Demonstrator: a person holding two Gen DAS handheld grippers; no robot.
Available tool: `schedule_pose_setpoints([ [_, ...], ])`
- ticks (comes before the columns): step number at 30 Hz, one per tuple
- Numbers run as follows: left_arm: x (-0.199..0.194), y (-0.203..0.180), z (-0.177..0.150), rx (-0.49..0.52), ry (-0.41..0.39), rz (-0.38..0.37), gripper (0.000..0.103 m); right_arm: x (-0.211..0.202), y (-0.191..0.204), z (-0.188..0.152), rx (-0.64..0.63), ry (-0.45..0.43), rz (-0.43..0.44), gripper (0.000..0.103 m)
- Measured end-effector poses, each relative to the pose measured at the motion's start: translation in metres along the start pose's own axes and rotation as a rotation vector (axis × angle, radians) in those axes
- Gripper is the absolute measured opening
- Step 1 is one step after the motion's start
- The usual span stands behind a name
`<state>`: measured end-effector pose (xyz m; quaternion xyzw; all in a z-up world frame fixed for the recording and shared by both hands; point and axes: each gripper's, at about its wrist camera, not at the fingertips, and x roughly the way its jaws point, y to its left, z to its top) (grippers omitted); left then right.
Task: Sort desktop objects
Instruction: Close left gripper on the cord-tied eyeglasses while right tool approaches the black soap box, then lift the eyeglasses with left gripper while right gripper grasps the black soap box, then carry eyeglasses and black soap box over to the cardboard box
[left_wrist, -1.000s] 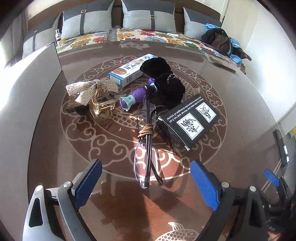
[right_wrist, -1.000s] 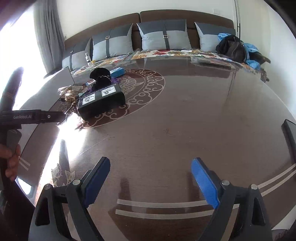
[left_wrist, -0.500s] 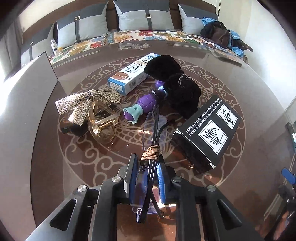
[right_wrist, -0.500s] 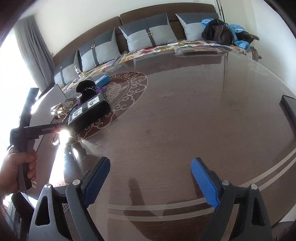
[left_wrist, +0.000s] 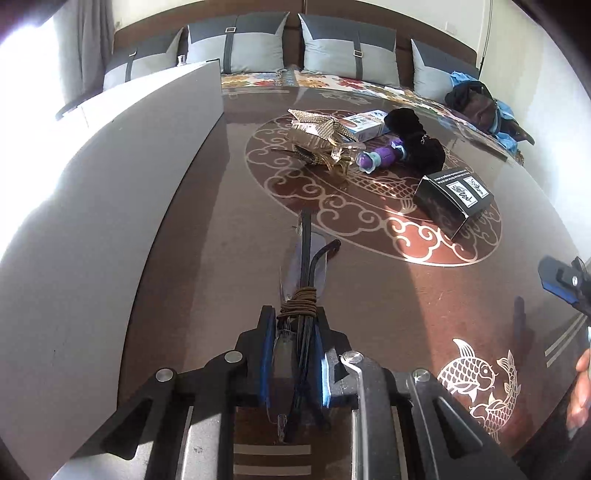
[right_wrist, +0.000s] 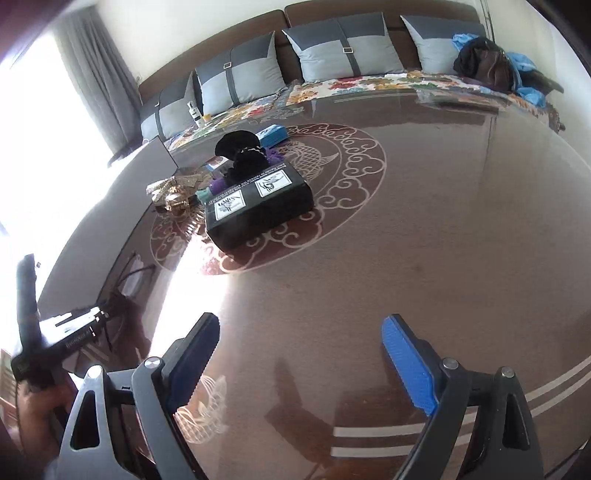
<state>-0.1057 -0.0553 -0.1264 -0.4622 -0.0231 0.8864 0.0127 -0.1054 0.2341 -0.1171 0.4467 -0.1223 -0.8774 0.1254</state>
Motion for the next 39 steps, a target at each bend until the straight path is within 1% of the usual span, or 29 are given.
schedule_pose_setpoints([
  [2,0.0,0.003,-0.001,-0.016,-0.007,-0.011,0.019,0.019,0.011,0.026,0.119,0.022,0.04,0.09],
  [3,-0.001,0.005,-0.002,-0.02,-0.009,-0.016,0.019,0.031,0.017,0.039,0.173,0.045,0.044,0.09],
  [5,-0.001,0.006,-0.004,-0.01,-0.008,-0.018,0.019,0.051,0.028,0.066,0.258,0.051,0.009,0.09],
  [6,-0.002,0.006,-0.005,0.002,-0.008,-0.015,0.019,0.06,0.034,0.079,0.278,0.053,-0.034,0.09],
  [8,-0.005,0.004,-0.009,0.033,-0.008,-0.008,0.019,0.083,0.048,0.099,0.278,0.096,-0.143,0.09],
  [9,-0.007,0.004,-0.011,0.042,-0.009,-0.006,0.019,0.094,0.055,0.105,0.268,0.118,-0.182,0.09],
  [11,-0.008,0.006,-0.014,0.05,-0.012,-0.008,0.019,0.111,0.068,0.111,0.234,0.163,-0.281,0.09],
  [13,-0.01,0.008,-0.016,0.061,-0.015,-0.011,0.019,0.121,0.074,0.11,0.214,0.194,-0.335,0.09],
  [14,-0.01,0.008,-0.017,0.065,-0.016,-0.014,0.019,0.122,0.072,0.107,0.218,0.192,-0.322,0.089],
  [15,-0.01,0.008,-0.017,0.067,-0.017,-0.017,0.019,0.12,0.069,0.103,0.228,0.18,-0.296,0.085],
  [16,-0.01,0.009,-0.017,0.065,-0.017,-0.018,0.019,0.117,0.065,0.099,0.229,0.166,-0.276,0.078],
  [17,-0.01,0.009,-0.016,0.059,-0.016,-0.022,0.019,0.114,0.063,0.095,0.209,0.153,-0.264,0.074],
  [18,-0.01,0.011,-0.016,0.051,-0.016,-0.029,0.019,0.11,0.062,0.091,0.17,0.14,-0.255,0.068],
  [19,-0.01,0.012,-0.016,0.037,-0.014,-0.042,0.019,0.103,0.061,0.086,0.124,0.128,-0.243,0.064],
  [22,-0.012,0.018,-0.018,-0.001,-0.007,-0.092,0.019,0.084,0.06,0.067,-0.032,0.126,-0.184,0.061],
  [25,-0.015,0.021,-0.022,0.005,-0.003,-0.12,0.019,0.056,0.051,0.035,-0.141,0.147,-0.125,0.06],
  [27,-0.015,0.022,-0.022,0.014,0.003,-0.135,0.02,0.04,0.045,0.018,-0.167,0.163,-0.1,0.061],
  [30,-0.014,0.022,-0.019,0.025,0.022,-0.138,0.02,0.031,0.041,0.008,-0.184,0.175,-0.091,0.062],
  [31,-0.013,0.021,-0.017,0.027,0.033,-0.138,0.023,0.032,0.041,0.008,-0.191,0.179,-0.093,0.063],
  [32,-0.013,0.019,-0.015,0.033,0.044,-0.138,0.032,0.034,0.043,0.009,-0.201,0.187,-0.101,0.063],
  [33,-0.012,0.016,-0.014,0.047,0.054,-0.132,0.038,0.036,0.046,0.01,-0.211,0.193,-0.111,0.065],
  [34,-0.011,0.013,-0.013,0.067,0.063,-0.111,0.055,0.04,0.048,0.012,-0.218,0.201,-0.116,0.071],
  [35,-0.009,0.009,-0.013,0.089,0.071,-0.089,0.061,0.041,0.051,0.011,-0.224,0.211,-0.12,0.073],
  [36,-0.008,0.006,-0.014,0.111,0.064,-0.077,0.061,0.044,0.053,0.012,-0.231,0.218,-0.131,0.074],
  [37,-0.008,0.005,-0.014,0.125,0.057,-0.069,0.059,0.046,0.053,0.013,-0.234,0.221,-0.135,0.071],
  [38,-0.008,0.005,-0.014,0.128,0.048,-0.062,0.046,0.045,0.052,0.014,-0.229,0.213,-0.136,0.064],
  [39,-0.009,0.006,-0.014,0.118,0.039,-0.074,0.034,0.043,0.049,0.015,-0.218,0.208,-0.13,0.059],
])
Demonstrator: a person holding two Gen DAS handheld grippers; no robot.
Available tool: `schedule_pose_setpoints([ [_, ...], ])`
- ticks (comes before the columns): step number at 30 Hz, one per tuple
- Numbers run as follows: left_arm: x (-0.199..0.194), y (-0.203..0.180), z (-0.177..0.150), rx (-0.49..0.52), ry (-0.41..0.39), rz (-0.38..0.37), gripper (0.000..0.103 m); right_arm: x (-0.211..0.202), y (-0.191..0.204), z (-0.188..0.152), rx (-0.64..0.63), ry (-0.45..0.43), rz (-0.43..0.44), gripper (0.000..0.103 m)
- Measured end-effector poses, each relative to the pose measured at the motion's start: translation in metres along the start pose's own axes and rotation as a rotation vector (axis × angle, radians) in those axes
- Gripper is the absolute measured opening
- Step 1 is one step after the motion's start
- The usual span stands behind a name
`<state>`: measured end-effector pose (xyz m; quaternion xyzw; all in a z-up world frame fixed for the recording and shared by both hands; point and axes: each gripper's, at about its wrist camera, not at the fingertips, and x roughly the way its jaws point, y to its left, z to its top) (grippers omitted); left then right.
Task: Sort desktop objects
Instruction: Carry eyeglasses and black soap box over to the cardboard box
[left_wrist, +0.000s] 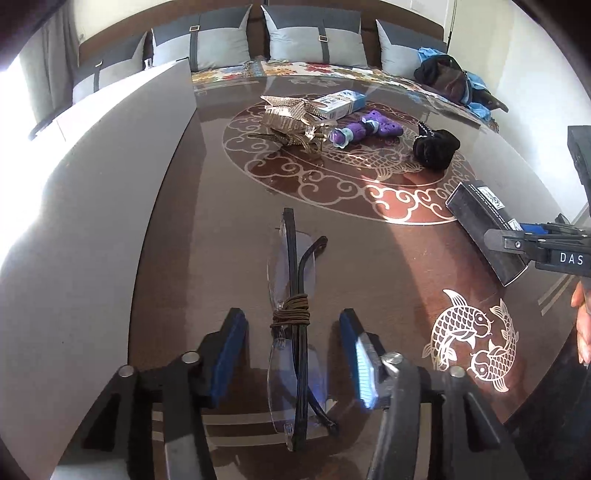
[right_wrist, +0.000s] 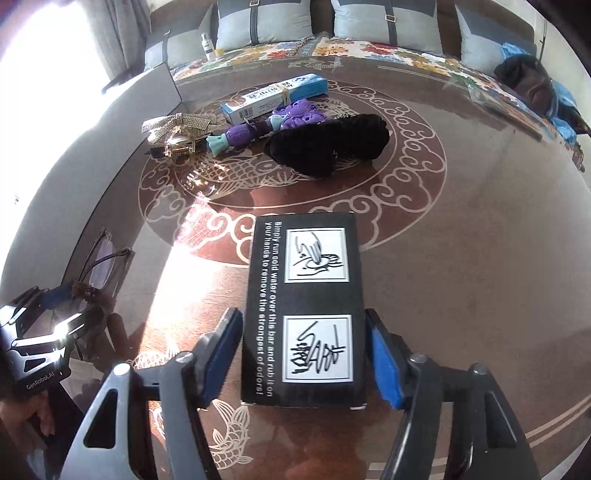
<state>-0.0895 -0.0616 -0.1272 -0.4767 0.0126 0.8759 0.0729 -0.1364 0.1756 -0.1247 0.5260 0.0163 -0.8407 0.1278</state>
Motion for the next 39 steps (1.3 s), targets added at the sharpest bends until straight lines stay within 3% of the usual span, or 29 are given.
schedule_pose_setpoints([
  [1,-0.001,0.003,0.0,-0.02,0.0,-0.023,0.015,-0.002,-0.003,-0.001,0.015,0.004,0.006,0.058],
  [8,-0.045,0.013,0.011,-0.11,-0.141,-0.129,0.014,-0.045,-0.012,-0.009,0.022,-0.037,0.04,0.058],
  [13,-0.098,0.034,0.027,-0.186,-0.261,-0.187,0.014,-0.078,0.011,0.005,-0.025,-0.1,0.07,0.058],
  [15,-0.112,0.045,0.033,-0.197,-0.271,-0.196,0.014,-0.089,0.031,0.015,-0.065,-0.129,0.097,0.058],
  [19,-0.117,0.045,0.033,-0.154,-0.191,-0.223,0.015,-0.099,0.066,0.035,-0.1,-0.162,0.164,0.058],
  [21,-0.109,0.033,0.026,-0.106,-0.156,-0.218,0.027,-0.103,0.078,0.041,-0.1,-0.183,0.195,0.058],
  [23,-0.093,0.018,0.018,-0.06,-0.122,-0.181,0.072,-0.108,0.084,0.042,-0.088,-0.201,0.226,0.058],
  [28,-0.035,-0.006,0.01,-0.005,-0.011,-0.131,0.074,-0.115,0.085,0.029,-0.091,-0.203,0.234,0.058],
  [30,-0.013,-0.011,0.01,0.012,0.037,-0.107,0.07,-0.118,0.081,0.022,-0.099,-0.202,0.223,0.058],
  [32,0.002,-0.015,0.009,0.037,0.06,-0.081,0.038,-0.122,0.073,0.015,-0.096,-0.202,0.215,0.058],
  [33,0.0,-0.017,0.008,0.061,0.022,-0.053,0.029,-0.123,0.07,0.013,-0.092,-0.205,0.209,0.058],
  [34,0.0,-0.017,0.009,0.063,0.02,-0.064,0.013,-0.125,0.066,0.011,-0.089,-0.208,0.203,0.058],
  [39,-0.042,0.001,0.015,-0.028,-0.097,-0.143,0.011,-0.13,0.056,0.005,-0.087,-0.218,0.176,0.058],
])
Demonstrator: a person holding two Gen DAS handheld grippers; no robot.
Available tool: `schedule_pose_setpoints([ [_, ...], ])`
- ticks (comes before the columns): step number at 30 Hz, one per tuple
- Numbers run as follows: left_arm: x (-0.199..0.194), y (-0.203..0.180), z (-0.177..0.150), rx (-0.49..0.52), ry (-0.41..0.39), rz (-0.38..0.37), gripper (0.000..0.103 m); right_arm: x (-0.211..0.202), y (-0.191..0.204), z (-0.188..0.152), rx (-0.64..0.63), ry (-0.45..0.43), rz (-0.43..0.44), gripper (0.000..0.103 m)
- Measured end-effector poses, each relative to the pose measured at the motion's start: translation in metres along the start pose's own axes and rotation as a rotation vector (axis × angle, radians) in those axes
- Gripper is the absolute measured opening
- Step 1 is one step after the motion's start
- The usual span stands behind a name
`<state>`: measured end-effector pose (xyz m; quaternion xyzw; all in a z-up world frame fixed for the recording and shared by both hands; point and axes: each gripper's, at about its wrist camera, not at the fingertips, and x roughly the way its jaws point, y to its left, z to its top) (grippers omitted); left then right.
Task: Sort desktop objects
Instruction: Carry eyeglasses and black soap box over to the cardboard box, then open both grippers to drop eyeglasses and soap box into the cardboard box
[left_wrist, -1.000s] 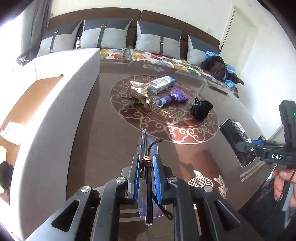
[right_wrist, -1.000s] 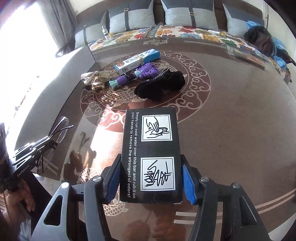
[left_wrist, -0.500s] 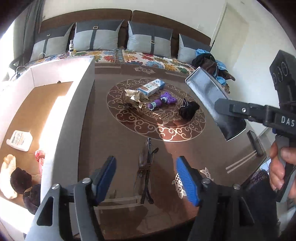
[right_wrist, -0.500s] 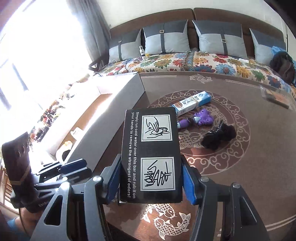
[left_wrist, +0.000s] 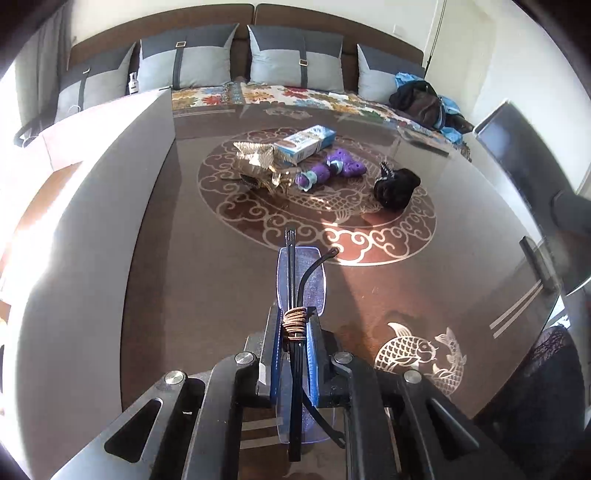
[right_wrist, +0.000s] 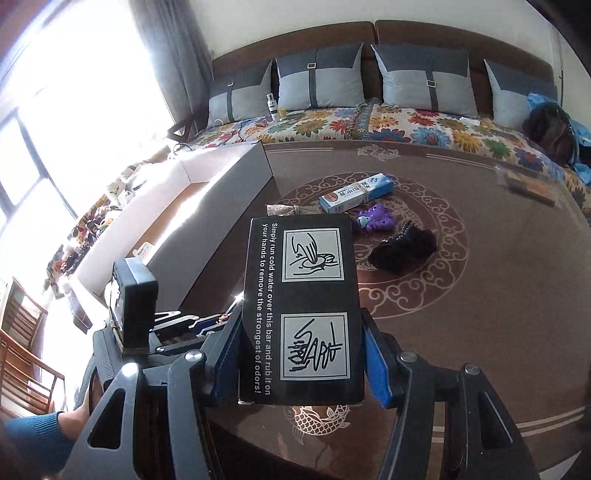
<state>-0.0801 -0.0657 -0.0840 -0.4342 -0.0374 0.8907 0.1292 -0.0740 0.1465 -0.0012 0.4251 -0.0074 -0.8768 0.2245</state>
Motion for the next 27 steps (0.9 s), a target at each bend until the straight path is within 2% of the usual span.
schedule_pose_setpoints([
  [5,-0.077,0.032,0.017,-0.119,-0.15,-0.058,0.011,0.003,0.014,0.009,-0.026,-0.005,0.015,0.058],
  [8,-0.118,0.066,0.025,-0.173,-0.214,-0.025,0.011,0.01,0.04,0.025,-0.054,-0.015,0.059,0.058],
  [10,-0.135,0.097,0.027,-0.202,-0.231,0.034,0.011,0.017,0.068,0.038,-0.083,-0.026,0.105,0.058],
  [15,-0.141,0.18,0.019,-0.313,-0.19,0.184,0.011,0.051,0.162,0.07,-0.177,-0.026,0.236,0.058],
  [19,-0.128,0.226,0.003,-0.378,-0.106,0.274,0.011,0.095,0.232,0.079,-0.249,0.024,0.298,0.058],
  [21,-0.115,0.244,-0.004,-0.421,-0.032,0.322,0.019,0.119,0.258,0.075,-0.275,0.063,0.313,0.059],
  [23,-0.105,0.251,-0.013,-0.44,0.01,0.336,0.056,0.145,0.275,0.068,-0.299,0.13,0.324,0.06],
  [25,-0.109,0.247,-0.021,-0.435,-0.007,0.358,0.07,0.163,0.281,0.06,-0.302,0.173,0.307,0.06],
  [27,-0.116,0.239,-0.026,-0.425,-0.028,0.361,0.071,0.16,0.276,0.054,-0.278,0.156,0.321,0.062],
])
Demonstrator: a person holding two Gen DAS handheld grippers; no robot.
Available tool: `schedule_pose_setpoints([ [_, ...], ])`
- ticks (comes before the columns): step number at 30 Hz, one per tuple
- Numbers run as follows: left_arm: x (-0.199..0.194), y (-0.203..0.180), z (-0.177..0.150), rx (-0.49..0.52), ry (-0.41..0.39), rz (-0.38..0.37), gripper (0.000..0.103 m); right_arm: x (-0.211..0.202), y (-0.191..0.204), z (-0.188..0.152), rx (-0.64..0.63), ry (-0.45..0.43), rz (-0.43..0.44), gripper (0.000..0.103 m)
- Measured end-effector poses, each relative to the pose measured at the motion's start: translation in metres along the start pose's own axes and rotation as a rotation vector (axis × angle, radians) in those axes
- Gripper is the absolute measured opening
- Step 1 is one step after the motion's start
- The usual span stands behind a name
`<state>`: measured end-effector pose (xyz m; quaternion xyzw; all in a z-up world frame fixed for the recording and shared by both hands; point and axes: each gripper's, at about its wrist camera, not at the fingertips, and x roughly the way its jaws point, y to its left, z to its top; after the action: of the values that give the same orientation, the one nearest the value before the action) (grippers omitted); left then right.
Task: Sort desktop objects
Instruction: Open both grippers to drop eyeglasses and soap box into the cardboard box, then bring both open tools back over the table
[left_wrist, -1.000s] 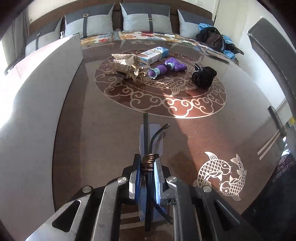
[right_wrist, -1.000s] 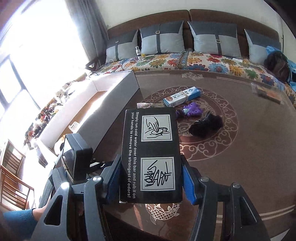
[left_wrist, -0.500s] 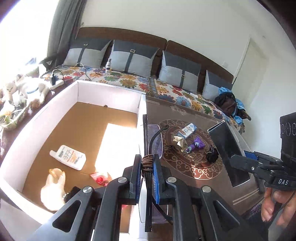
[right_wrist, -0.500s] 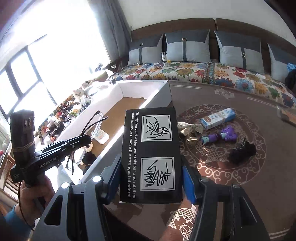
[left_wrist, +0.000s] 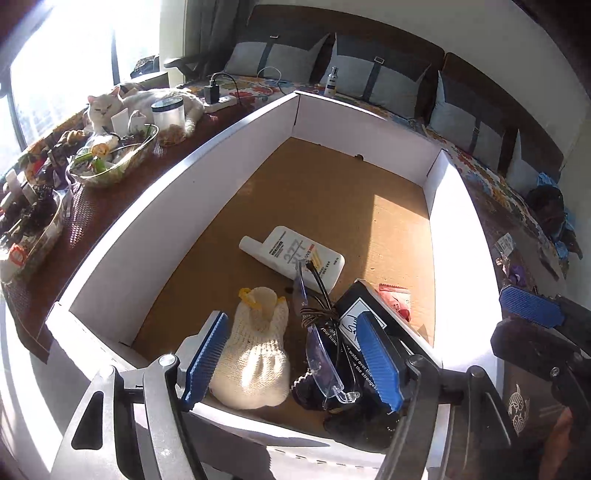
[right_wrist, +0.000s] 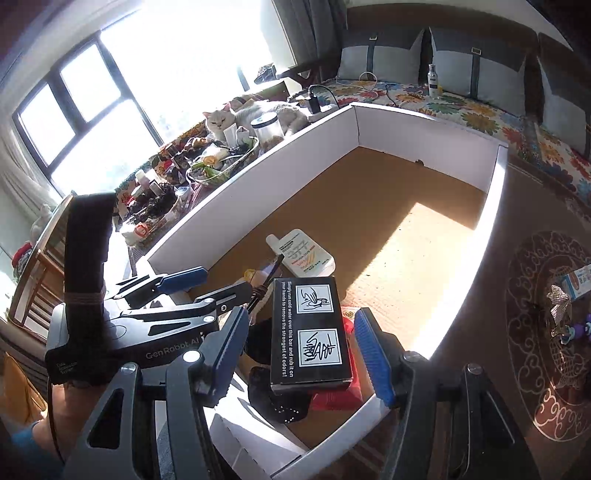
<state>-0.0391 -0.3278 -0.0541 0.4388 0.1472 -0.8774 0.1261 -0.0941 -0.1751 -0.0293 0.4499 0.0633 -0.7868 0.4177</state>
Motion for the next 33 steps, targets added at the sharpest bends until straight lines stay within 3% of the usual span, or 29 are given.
schedule_pose_setpoints([
  [4,-0.021,-0.028,-0.011,0.023,-0.049,-0.044,0.071,-0.045,-0.018,-0.02,-0.007,-0.138,-0.047,0.086],
  [8,-0.045,-0.09,-0.018,0.137,-0.109,-0.066,0.073,-0.091,-0.064,-0.055,-0.009,-0.245,-0.207,0.093],
  [12,-0.062,-0.156,-0.029,0.218,-0.159,-0.104,0.086,-0.121,-0.133,-0.102,0.06,-0.213,-0.366,0.093],
  [16,-0.064,-0.212,-0.043,0.297,-0.17,-0.146,0.087,-0.146,-0.194,-0.149,0.152,-0.154,-0.486,0.093],
  [23,-0.044,-0.276,-0.064,0.378,-0.106,-0.191,0.088,-0.172,-0.254,-0.202,0.257,-0.107,-0.586,0.093],
  [27,0.003,-0.304,-0.086,0.437,0.015,-0.204,0.09,-0.151,-0.28,-0.218,0.317,-0.03,-0.61,0.094],
  [30,0.045,-0.311,-0.104,0.418,0.108,-0.225,0.09,-0.137,-0.296,-0.223,0.361,-0.024,-0.625,0.094],
  [33,0.079,-0.318,-0.109,0.413,0.134,-0.202,0.09,-0.128,-0.309,-0.218,0.402,-0.048,-0.639,0.095],
])
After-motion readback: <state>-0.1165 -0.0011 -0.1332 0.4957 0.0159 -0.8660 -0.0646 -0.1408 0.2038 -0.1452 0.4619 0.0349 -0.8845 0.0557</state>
